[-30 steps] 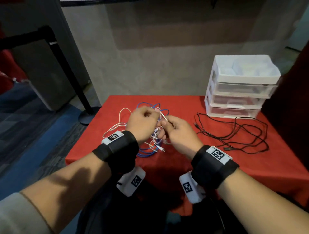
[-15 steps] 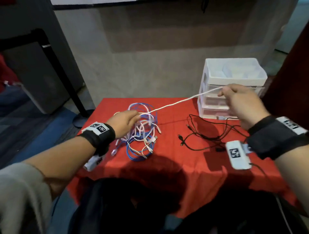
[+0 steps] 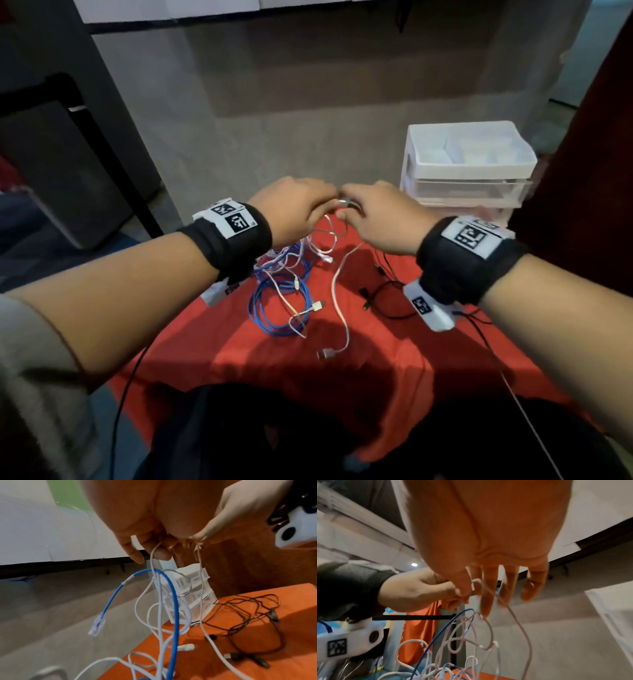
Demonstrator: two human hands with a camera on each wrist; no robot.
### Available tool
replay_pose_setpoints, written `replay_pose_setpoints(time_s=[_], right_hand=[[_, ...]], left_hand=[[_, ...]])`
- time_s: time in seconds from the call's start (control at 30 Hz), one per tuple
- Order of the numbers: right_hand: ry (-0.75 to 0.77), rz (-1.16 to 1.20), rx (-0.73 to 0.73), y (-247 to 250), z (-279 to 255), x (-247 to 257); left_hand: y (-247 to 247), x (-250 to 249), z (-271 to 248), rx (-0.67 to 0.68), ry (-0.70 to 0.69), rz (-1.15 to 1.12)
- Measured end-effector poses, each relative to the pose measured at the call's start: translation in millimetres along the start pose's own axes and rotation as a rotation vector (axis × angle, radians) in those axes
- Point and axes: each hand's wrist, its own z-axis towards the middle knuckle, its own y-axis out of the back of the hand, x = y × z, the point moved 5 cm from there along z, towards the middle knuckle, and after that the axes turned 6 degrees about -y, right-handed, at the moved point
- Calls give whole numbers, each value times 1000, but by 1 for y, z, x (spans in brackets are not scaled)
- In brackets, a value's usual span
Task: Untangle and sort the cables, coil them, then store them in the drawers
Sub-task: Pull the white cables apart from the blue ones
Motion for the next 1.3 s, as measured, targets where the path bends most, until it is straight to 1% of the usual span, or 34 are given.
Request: replay_pose_setpoints(time_s=[0.07, 0.13, 0.2, 0.3, 0.37, 0.43, 0.5, 0.63, 0.67, 0.73, 0.83, 0.87, 0.93, 1.0, 1.07, 1.1, 1.2, 1.3], right_hand=[[0, -21, 69, 0, 12, 8], [1, 4, 52, 14, 17, 11], [1, 77, -17, 38, 20, 11], [-23, 222, -134, 79, 19, 8], [-34, 248, -226, 100, 16, 3], [-109, 349, -355, 119, 15, -14], [-198, 485, -414, 135, 15, -36], [-325, 539, -361, 142, 10, -71], [-329, 557, -325, 138, 9, -73], [-320, 597, -243, 128, 6, -69], [-299, 630, -184, 115, 0, -59], [-290, 635, -175, 113, -2, -54], [-269, 655, -152, 108, -5, -44], [-247, 673, -131, 104, -7, -32], [-215, 687, -105, 101, -11, -19], [-197, 693, -91, 100, -13, -13], [-177, 695, -66, 99, -22, -7], [-197, 720, -56, 95, -33, -14]], left_hand=[[3, 3, 1, -3, 15, 10], [-2, 15, -9, 11, 97, -26], [-9, 34, -26, -8, 221, -96], [-21, 61, -52, -93, 428, -166], [-30, 70, -61, -92, 519, -207], [-40, 82, -76, -47, 622, -244], [-47, 95, -99, -30, 710, -239], [-40, 107, -137, -99, 823, -268], [-36, 106, -142, -115, 838, -268], [-31, 100, -141, -157, 823, -258], [-21, 73, -116, -281, 700, -286], [-17, 62, -104, -328, 664, -327], [-12, 34, -77, -371, 646, -536], [-11, 2, -49, -353, 609, -758], [-12, -26, -24, -315, 585, -893], [-14, -36, -16, -321, 594, -957], [-14, -53, -4, -387, 620, -1104], [-8, -68, -2, -399, 638, -1282]])
